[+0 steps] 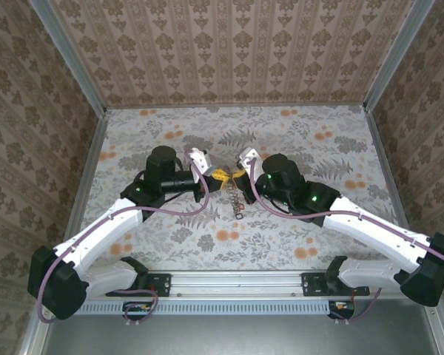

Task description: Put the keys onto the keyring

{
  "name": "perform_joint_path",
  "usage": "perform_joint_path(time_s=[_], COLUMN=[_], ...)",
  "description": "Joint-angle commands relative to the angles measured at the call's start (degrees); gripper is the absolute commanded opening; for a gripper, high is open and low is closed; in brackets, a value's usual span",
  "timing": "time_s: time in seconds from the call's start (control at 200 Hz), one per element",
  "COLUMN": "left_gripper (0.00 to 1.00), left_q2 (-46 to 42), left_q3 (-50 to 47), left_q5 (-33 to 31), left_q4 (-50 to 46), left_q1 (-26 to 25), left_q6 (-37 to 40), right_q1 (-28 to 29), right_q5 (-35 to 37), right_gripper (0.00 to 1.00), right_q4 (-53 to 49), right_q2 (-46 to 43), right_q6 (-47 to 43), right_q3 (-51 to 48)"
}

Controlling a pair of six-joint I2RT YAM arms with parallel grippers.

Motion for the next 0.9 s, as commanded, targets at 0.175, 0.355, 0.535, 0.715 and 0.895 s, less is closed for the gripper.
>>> perform_joint_path(time_s=[0.175,0.355,0.535,0.715,0.895], left_gripper=[0.00,0.00,0.00,0.00,0.00], left_q2=[-1.7,-0.6,0.2,1.3,3.3], left_q3=[-0.7,-1.1,-1.5,-1.3,0.3], left_q5=[6.4,8.9,12.3,15.6,17.6], left_q4=[6.8,9.8,11.6,12.4,10.9], left_q1=[-0.7,-0.8,-1.0,-1.2,-1.8], left_q6=[-0.6,-1.0,-0.1,0.7,1.2], right_q1=[-1.8,-3.5,-4.8,-6.6,-6.6], right_q5=[-4.2,-8.4,-13.9,-19.7,-21.4], right_gripper=[0.18,0.40,0.42,0.30,0.22], right_q4=[0.9,-1.6,0.6,-0.4,-1.1], right_q2=[-2.8,-4.8,-11.3,-14.3,-14.0], right_q6=[1.4,-3.1,-21.4,-35.7,-39.3], right_q3=[-3.3,-3.4,-7.6,-8.2,-7.1])
